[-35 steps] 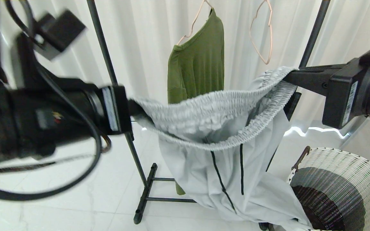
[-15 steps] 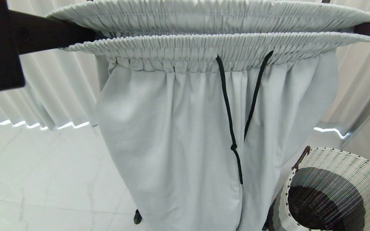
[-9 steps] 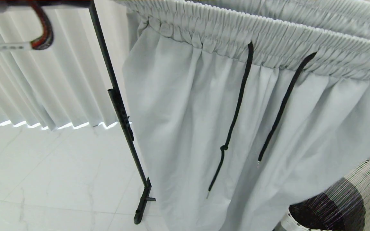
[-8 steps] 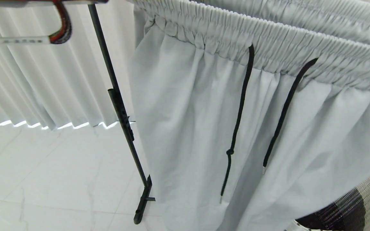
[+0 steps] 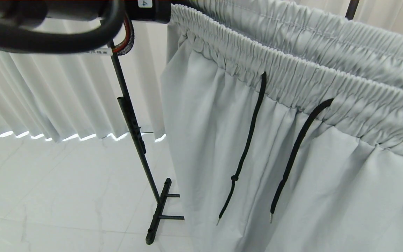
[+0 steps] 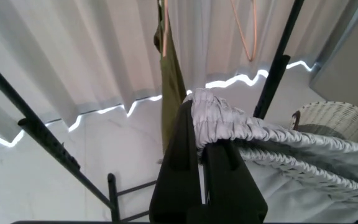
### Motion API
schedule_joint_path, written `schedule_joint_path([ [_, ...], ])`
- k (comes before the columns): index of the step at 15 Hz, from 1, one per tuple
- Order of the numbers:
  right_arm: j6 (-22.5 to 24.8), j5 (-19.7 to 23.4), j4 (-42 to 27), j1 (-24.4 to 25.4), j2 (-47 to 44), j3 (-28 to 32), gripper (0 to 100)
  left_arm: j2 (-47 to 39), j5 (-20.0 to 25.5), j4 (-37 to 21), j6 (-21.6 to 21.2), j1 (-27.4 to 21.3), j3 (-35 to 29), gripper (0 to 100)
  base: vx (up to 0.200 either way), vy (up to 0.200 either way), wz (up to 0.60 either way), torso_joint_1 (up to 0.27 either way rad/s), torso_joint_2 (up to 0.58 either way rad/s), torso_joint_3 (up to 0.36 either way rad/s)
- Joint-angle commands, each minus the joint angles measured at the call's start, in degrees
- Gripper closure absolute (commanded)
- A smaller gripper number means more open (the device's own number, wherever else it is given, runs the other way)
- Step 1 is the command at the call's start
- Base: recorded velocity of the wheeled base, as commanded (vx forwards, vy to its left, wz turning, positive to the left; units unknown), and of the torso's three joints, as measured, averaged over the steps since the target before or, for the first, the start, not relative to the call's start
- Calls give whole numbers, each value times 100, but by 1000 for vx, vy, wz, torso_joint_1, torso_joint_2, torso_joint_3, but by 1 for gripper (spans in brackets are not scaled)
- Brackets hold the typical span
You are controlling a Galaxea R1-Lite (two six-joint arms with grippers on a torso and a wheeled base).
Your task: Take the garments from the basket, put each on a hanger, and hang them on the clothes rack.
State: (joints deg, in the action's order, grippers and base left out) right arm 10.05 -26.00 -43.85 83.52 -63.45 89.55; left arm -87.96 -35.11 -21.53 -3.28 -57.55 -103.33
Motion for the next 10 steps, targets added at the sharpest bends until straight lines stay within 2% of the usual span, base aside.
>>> schedule_joint_path([
  [1,-11,-1,-1,-160,-9,10,100,59,-14,-27,3,42,6,100,0,0,0,0,0,0],
  [2,-3,-63,52,-661,-44,54,100,209,-14,-185,3,42,23,100,0,0,0,0,0,0],
  [4,24,-63,509,-1321,-194,36,100,622,-5,-853,47,33,173,100,0,0,0,0,0,0],
  [7,68,-63,1405,-1874,-625,27,100,1263,4,-1407,82,-204,507,100,0,0,0,0,0,0],
  [10,287,-19,2583,-2173,-1178,36,100,1835,48,-1468,-59,-960,1148,100,0,0,0,0,0,0],
])
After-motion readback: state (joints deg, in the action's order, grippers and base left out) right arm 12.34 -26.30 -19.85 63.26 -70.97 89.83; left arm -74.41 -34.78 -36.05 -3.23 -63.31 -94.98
